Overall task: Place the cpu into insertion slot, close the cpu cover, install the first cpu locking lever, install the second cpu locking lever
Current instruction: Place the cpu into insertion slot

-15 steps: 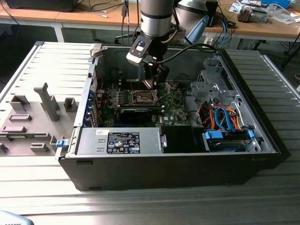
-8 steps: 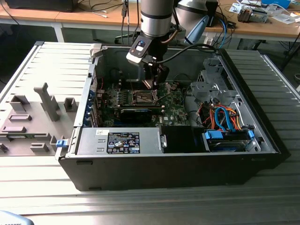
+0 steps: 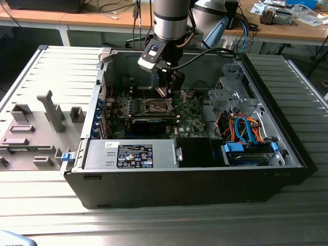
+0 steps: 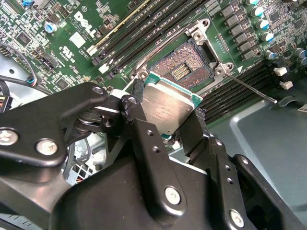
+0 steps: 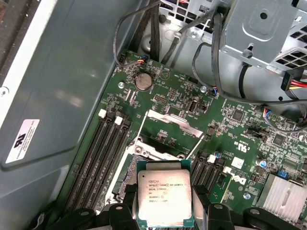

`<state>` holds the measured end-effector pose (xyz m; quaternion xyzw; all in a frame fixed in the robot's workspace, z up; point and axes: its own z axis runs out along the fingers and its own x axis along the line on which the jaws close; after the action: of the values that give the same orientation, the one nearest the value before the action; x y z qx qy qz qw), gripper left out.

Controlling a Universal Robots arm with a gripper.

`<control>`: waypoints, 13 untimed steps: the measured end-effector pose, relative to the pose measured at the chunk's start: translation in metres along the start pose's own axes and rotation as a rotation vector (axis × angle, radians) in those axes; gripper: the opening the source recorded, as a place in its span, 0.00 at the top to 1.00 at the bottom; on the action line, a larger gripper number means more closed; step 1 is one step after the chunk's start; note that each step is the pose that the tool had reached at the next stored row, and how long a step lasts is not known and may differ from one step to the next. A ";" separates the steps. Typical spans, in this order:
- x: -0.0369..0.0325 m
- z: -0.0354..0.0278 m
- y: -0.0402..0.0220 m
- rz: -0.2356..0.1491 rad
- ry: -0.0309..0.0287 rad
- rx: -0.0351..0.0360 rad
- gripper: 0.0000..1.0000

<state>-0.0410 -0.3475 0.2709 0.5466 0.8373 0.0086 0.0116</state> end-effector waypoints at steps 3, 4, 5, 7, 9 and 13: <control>0.0000 0.0001 0.0000 0.001 -0.0001 0.0000 0.45; 0.0000 0.0002 0.0000 0.002 0.0000 0.0000 0.45; 0.0000 0.0002 0.0000 0.002 -0.0001 0.0000 0.45; 0.0000 0.0003 0.0000 0.004 -0.0001 0.0000 0.45; 0.0000 0.0004 0.0000 0.005 -0.0001 0.0000 0.45; 0.0000 0.0006 0.0000 0.007 -0.0002 0.0001 0.45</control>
<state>-0.0410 -0.3475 0.2703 0.5497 0.8352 0.0086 0.0116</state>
